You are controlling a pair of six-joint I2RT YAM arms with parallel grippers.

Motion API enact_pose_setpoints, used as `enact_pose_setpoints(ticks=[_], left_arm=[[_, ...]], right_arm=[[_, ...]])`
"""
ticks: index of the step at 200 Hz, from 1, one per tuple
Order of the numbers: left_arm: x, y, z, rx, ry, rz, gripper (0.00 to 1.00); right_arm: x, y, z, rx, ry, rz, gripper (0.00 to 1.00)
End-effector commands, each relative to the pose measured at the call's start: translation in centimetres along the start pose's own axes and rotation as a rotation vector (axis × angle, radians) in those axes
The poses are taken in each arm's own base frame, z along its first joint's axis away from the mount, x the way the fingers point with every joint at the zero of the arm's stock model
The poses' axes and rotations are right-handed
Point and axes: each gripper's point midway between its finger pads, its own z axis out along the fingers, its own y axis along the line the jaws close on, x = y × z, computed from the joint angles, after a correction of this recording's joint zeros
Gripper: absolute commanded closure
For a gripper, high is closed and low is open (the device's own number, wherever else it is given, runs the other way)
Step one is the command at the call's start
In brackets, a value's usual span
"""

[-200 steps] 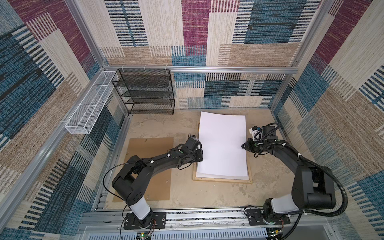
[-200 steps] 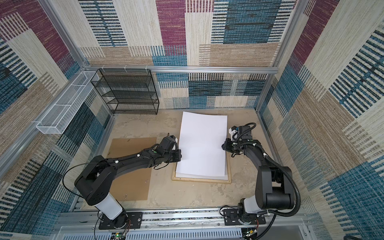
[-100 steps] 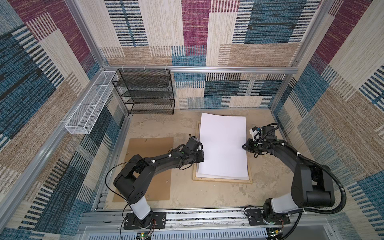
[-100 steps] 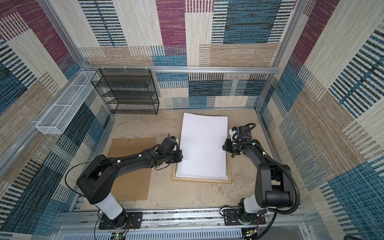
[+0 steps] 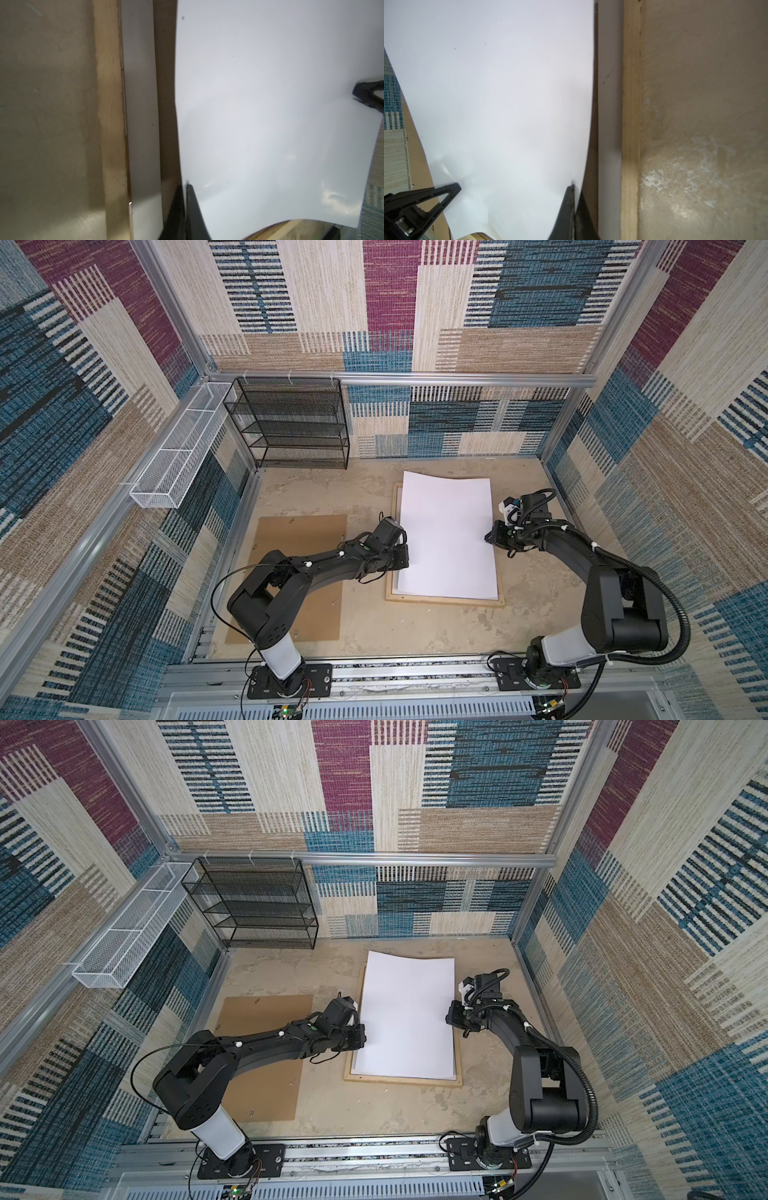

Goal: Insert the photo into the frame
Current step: 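Press the photo flat inside the frame edges with both grippers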

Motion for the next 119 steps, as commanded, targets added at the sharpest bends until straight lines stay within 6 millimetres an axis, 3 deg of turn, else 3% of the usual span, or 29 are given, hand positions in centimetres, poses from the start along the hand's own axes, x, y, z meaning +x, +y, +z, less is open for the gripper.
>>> enact_pose_setpoints(ticks=[1, 12, 45, 89, 119], left_arm=[[0.4, 1.1, -0.3, -0.056, 0.019, -0.017, 0.89], [0.4, 1.2, -0.4, -0.069, 0.02, -0.016, 0.81], [0.4, 1.6, -0.7, -0.092, 0.017, -0.013, 0.7], [0.2, 2.1, -1.1, -0.125, 0.008, -0.004, 0.64], [-0.5, 2.5, -1.5, -0.172, -0.005, 0.029, 0.61]], right_arm=[[-0.5, -1.1, 0.2, 0.062, -0.022, 0.001, 0.8], [-0.5, -0.9, 0.2, 0.058, -0.024, -0.002, 0.72], [-0.5, -1.0, 0.1, 0.061, -0.024, -0.003, 0.69], [-0.7, -1.0, -0.1, 0.07, -0.033, -0.005, 0.67], [-0.9, -0.9, -0.3, 0.073, -0.044, -0.01, 0.52]])
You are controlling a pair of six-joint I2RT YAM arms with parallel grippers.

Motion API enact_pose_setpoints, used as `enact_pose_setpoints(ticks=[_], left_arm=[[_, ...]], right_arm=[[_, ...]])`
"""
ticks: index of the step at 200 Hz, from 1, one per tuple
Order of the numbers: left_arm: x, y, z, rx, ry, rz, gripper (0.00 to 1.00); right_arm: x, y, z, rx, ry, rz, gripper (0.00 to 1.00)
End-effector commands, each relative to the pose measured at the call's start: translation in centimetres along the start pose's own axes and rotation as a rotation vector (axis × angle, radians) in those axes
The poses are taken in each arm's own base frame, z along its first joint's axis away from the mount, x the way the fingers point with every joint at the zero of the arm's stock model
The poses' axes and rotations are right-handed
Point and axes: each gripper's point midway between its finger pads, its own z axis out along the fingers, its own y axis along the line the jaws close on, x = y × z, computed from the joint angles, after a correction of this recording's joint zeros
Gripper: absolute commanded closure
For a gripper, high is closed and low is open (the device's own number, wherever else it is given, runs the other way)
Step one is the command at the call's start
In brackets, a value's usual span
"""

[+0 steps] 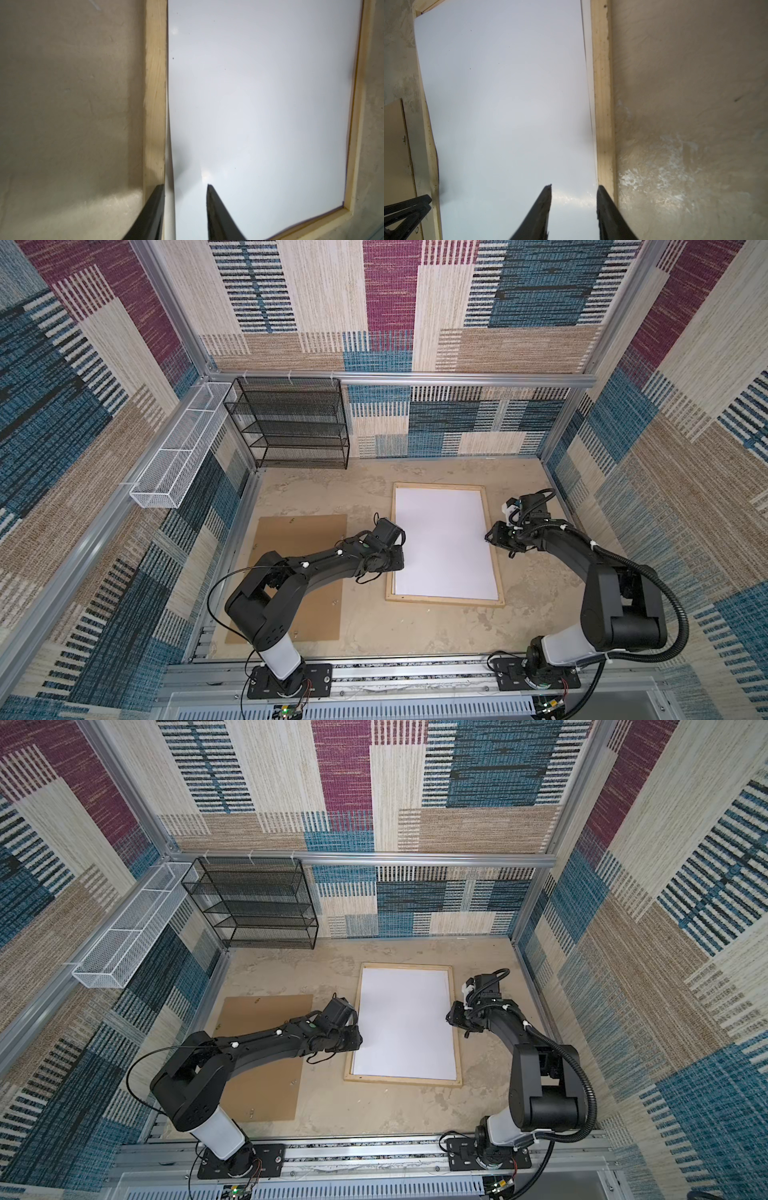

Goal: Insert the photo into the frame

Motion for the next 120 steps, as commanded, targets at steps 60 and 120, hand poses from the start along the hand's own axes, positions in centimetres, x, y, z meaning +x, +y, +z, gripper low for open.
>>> enact_pose_setpoints(ticks=[60, 120], left_arm=[[-2.1, 0.9, 0.4, -0.115, -0.024, 0.083, 0.61], [-3.3, 2.4, 1.5, -0.232, -0.015, 0.122, 0.68]], right_arm=[[-2.8, -0.2, -0.5, 0.043, -0.091, -0.007, 0.41], [-4.0, 0.3, 2.3, -0.011, -0.094, -0.002, 0.43]])
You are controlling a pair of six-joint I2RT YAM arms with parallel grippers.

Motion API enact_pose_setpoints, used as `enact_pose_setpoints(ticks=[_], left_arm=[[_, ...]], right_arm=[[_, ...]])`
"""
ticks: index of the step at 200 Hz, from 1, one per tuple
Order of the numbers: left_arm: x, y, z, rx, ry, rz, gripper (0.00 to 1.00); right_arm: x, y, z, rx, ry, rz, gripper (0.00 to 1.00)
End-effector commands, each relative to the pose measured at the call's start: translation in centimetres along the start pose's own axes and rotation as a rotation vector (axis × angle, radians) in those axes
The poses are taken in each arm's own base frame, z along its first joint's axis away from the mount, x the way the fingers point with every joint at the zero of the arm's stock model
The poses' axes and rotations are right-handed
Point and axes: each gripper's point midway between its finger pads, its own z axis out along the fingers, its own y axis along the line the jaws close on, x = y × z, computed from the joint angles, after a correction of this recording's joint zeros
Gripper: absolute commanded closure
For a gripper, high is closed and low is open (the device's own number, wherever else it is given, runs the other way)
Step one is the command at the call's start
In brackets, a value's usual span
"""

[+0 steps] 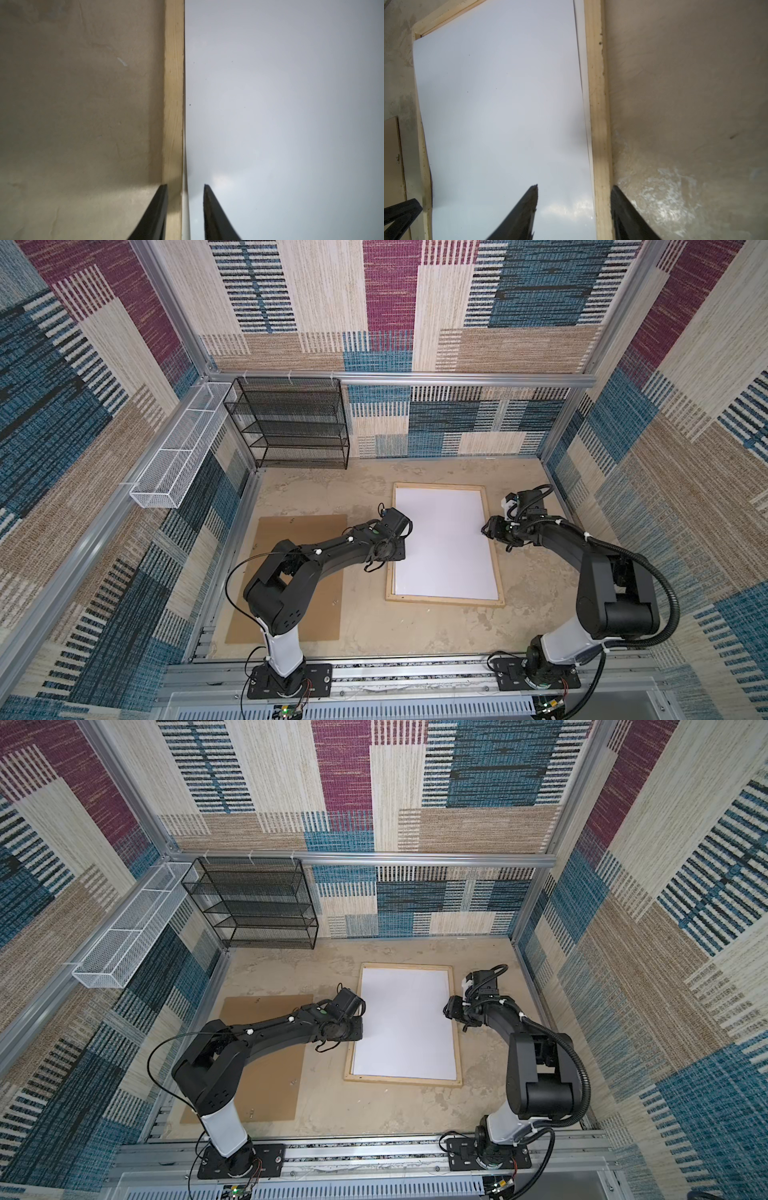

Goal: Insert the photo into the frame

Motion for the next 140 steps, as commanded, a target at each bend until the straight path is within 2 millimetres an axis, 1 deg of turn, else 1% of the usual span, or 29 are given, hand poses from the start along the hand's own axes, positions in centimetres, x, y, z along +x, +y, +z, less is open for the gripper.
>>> enact_pose_setpoints(ticks=[1, 23, 52, 78, 102, 123, 140], left_arm=[[-0.2, 1.2, 0.2, -0.067, 0.003, 0.044, 0.68], [-1.4, 1.2, 0.4, -0.07, -0.009, 0.051, 0.68], [-3.5, 1.1, 0.8, -0.065, -0.019, 0.065, 0.68], [-6.8, 0.3, 1.0, -0.029, -0.076, 0.101, 0.62], [-10.0, -0.2, 1.8, 0.002, -0.12, 0.107, 0.6], [-12.5, -0.6, 2.6, 0.02, -0.154, 0.11, 0.58], [-14.2, -1.1, 3.9, 0.04, -0.159, 0.111, 0.57]], right_arm=[[-1.7, 0.5, 0.3, -0.015, -0.057, -0.004, 0.43], [-2.3, 0.0, 0.3, 0.011, -0.077, -0.007, 0.42], [-2.5, 0.6, 0.3, -0.015, -0.087, -0.012, 0.42], [-2.5, 0.5, 0.5, -0.012, -0.085, -0.014, 0.43], [-2.8, 0.8, 0.3, -0.022, -0.097, -0.016, 0.43], [-2.8, 1.0, 0.0, -0.027, -0.101, -0.02, 0.43], [-2.7, 1.2, -0.2, -0.031, -0.106, -0.022, 0.43]])
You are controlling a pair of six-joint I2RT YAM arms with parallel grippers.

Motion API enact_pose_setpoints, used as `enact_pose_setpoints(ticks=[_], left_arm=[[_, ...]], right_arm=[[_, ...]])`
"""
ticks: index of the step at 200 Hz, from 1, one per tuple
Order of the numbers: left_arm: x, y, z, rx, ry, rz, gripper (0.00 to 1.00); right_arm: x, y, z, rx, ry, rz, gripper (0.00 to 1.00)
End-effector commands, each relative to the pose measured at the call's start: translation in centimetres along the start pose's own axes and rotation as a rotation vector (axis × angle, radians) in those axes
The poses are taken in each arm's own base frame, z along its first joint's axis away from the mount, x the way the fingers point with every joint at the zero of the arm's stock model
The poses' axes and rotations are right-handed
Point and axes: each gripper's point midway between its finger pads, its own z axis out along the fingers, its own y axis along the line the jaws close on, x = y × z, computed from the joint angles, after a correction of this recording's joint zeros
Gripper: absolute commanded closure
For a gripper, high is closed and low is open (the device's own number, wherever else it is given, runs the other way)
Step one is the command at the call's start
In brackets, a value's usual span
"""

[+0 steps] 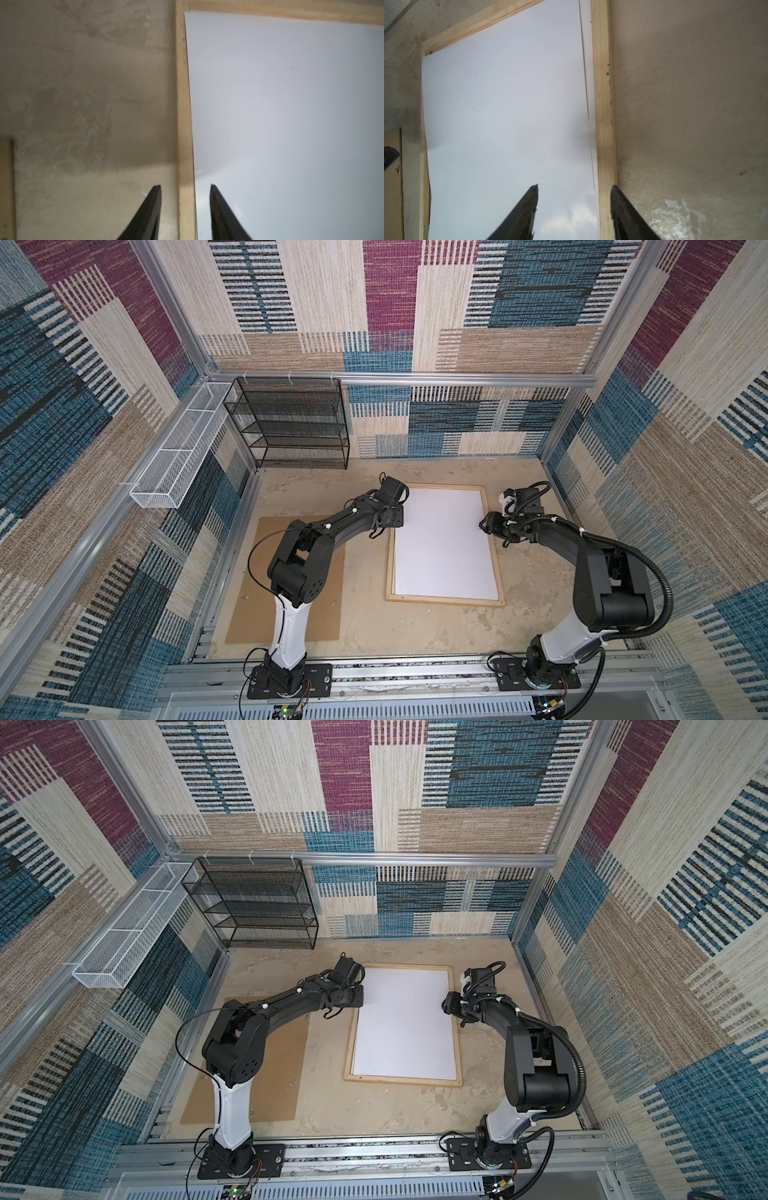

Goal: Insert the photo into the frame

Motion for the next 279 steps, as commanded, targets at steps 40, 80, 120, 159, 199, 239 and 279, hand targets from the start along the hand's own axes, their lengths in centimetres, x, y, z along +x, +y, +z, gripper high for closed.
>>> enact_pose_setpoints(ticks=[40, 80, 120, 159, 199, 239, 279], left_arm=[[-5.5, -1.9, 4.1, 0.13, -0.073, -0.01, 0.55], [-7.5, -1.8, 6.6, 0.126, -0.076, -0.045, 0.55], [-7.7, -1.5, 8.0, 0.092, -0.057, -0.047, 0.55], [-7.8, -0.9, 8.5, 0.058, -0.061, -0.066, 0.55], [-7.9, -2.0, 8.8, 0.114, -0.062, -0.046, 0.54], [-7.6, -2.8, 9.6, 0.155, -0.039, -0.042, 0.54], [-7.1, -2.9, 10.1, 0.158, -0.018, -0.034, 0.54]], right_arm=[[-0.3, 1.0, -0.8, -0.024, -0.04, -0.011, 0.42], [-0.2, 1.1, -1.3, -0.019, -0.045, -0.015, 0.42], [-0.3, 1.2, -1.8, -0.012, -0.053, -0.021, 0.42], [-0.2, 1.3, -2.0, -0.014, -0.055, -0.023, 0.42], [-0.1, 1.4, -2.0, -0.016, -0.053, -0.025, 0.42], [-0.1, 1.5, -2.2, -0.017, -0.055, -0.028, 0.42], [-0.1, 1.5, -2.2, -0.014, -0.055, -0.029, 0.42]])
